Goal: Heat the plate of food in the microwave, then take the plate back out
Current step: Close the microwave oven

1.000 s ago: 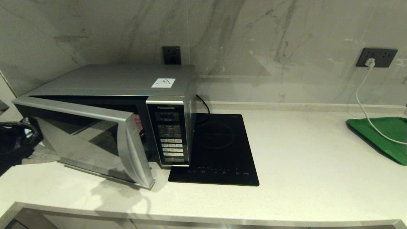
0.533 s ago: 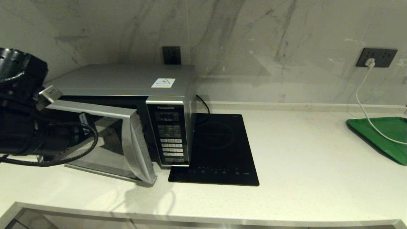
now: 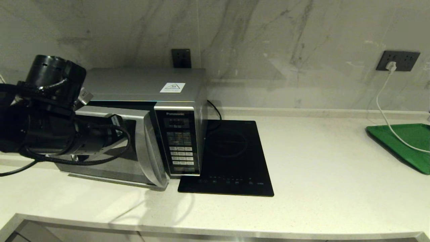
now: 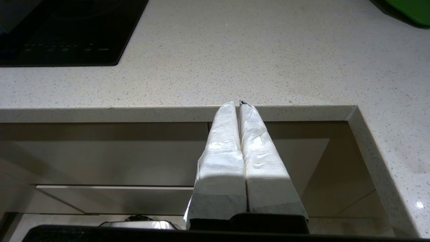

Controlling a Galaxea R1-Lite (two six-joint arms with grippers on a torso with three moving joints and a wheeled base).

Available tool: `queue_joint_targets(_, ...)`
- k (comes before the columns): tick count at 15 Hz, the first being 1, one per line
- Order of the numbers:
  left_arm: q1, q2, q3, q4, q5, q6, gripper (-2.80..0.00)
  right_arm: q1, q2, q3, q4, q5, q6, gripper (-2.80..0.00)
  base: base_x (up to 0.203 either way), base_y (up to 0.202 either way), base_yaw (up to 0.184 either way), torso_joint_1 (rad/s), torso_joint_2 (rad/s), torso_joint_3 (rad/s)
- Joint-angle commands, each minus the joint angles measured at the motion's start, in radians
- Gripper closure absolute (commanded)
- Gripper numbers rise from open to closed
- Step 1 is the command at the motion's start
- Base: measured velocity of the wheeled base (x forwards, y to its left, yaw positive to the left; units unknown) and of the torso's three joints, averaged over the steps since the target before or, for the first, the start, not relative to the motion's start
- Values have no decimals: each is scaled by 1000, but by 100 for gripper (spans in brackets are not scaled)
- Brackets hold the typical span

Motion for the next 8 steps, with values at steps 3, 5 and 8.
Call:
queue_joint_targets(3, -12, 25, -37, -43, 1, 15, 0, 0, 1, 0, 1, 0, 0, 0, 0, 0, 0, 0, 0, 0)
queue_joint_targets(5, -12, 26, -55, -65, 15, 37, 0, 0, 0, 0, 1, 0, 0, 0, 0, 0, 0, 0, 0, 0)
queue_joint_targets(8, -14, 47, -74, -115, 45, 66, 0, 0, 0, 0, 1, 0, 0, 0, 0, 0, 0, 0, 0, 0)
